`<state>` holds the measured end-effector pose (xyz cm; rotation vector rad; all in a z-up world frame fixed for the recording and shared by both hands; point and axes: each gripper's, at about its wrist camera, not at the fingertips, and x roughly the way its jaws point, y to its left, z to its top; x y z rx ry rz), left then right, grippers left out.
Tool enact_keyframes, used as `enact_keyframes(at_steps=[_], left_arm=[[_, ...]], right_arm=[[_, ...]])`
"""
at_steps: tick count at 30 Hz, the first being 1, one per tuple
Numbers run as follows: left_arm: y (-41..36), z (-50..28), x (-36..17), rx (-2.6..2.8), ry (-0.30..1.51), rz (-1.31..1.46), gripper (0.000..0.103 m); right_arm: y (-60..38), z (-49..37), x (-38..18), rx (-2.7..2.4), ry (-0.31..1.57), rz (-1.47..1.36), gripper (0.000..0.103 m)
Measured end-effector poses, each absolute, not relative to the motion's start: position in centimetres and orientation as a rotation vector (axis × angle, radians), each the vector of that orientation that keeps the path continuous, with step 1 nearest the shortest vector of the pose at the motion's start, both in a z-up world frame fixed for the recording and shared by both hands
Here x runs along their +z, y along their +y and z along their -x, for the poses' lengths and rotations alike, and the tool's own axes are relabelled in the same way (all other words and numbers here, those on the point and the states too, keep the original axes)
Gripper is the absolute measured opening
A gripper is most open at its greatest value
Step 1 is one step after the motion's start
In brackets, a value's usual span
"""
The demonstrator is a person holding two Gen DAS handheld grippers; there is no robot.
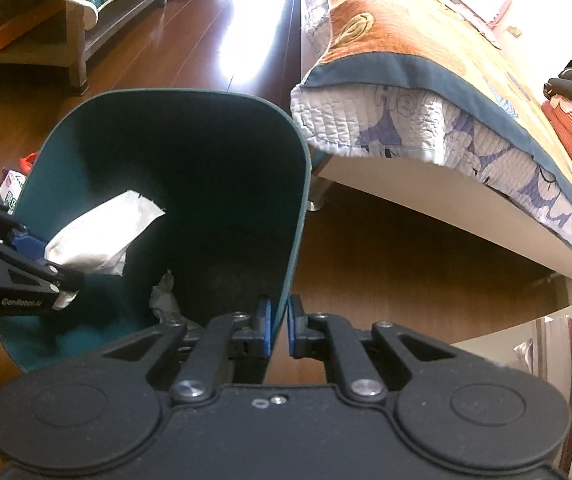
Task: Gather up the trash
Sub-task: 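Carry the white tissue with the left gripper into the bin and release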
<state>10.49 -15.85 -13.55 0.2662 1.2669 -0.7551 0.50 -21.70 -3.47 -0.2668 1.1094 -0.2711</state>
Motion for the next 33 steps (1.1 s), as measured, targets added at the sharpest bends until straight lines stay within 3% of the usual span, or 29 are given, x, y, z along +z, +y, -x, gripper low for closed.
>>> enact_keyframes(at_steps=[14, 15, 17, 18, 19, 33], left_arm=[[-18.5, -9.9, -13.4, -0.809, 1.255, -0.336, 0.029], [-18.5, -9.8, -13.4, -0.818, 1.251, -0.34, 0.032], [-18.5, -9.6, -13.2, -0.838, 1.239, -0.338, 0.048], [-18.4, -9.5, -13.0, -0.845, 1.225, -0.333, 0.062], [-18.3, -9.3, -12.8, -0.85, 1.208, -0.328, 0.066], [-10.6, -9.5, -7.6, -0.774, 1.043, -0.21, 0.066]], right_arm=[[-21.1, -0.8, -3.6, -0.267, 1.132, 0.323, 0.008], [-21.2, -0.8, -3.6, -0.267, 1.133, 0.321, 0.008], [-21.3, -0.9, -3.6, -0.269, 1.134, 0.32, 0.008], [-21.3, -0.9, -3.6, -0.271, 1.135, 0.32, 0.008], [-21.4, -0.9, -3.6, -0.272, 1.135, 0.318, 0.008], [-22.0, -0.9, -3.8, -0.277, 1.146, 0.304, 0.009]])
